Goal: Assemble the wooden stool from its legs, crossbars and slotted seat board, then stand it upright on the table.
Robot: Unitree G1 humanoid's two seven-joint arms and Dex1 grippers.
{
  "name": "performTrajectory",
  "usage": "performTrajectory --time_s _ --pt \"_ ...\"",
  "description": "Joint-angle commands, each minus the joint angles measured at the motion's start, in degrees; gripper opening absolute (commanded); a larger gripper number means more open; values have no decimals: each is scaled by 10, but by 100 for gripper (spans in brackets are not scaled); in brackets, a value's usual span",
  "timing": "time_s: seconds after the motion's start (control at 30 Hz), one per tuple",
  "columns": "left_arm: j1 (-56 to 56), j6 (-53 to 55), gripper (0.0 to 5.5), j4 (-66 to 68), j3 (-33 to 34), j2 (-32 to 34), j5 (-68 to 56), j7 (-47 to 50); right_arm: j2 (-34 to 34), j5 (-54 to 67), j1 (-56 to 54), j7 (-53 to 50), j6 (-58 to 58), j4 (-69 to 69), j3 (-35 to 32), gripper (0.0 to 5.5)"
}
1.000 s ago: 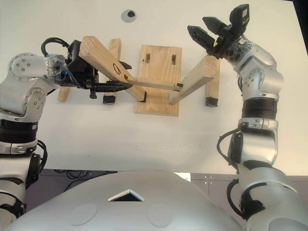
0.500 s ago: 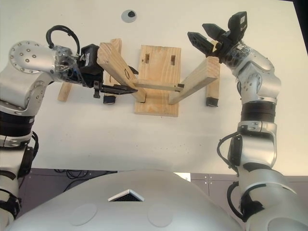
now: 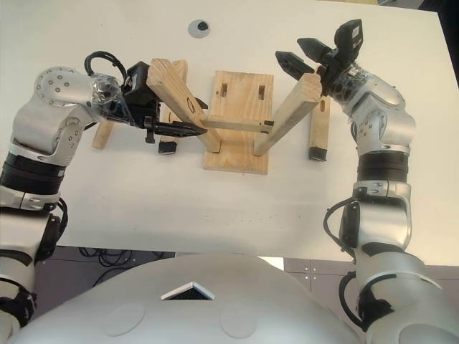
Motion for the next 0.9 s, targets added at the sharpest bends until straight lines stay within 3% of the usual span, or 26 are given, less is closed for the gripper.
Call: performTrajectory --time_s 0.03,0.13,0.27,0.37,0.43,0.63,0.77,0.9 --pt "51 93 277 1 27 -28 5 85 1 23 -7 -30 10 -52 -40 385" --pt "28 112 319 -48 59 -21 5 98 -8 48 0 -41 39 -106 -60 385" --pt "45 113 397 -106 74 36 28 80 -54 108 35 -26 108 -206 -106 385" --pt "62 83 397 -135 70 101 68 50 -94 365 53 -11 265 -285 -242 385" --pt "47 59 397 -105 76 98 95 70 -123 449 103 20 316 -337 -282 385" --pt "13 -8 397 2 94 -40 107 167 -201 401 343 144 358 -480 -214 385" --pt "9 -49 397 44 108 -122 101 212 -190 294 370 135 304 -516 -92 385" --pt "34 -40 397 4 96 -154 79 191 -169 207 356 108 235 -494 -28 385"
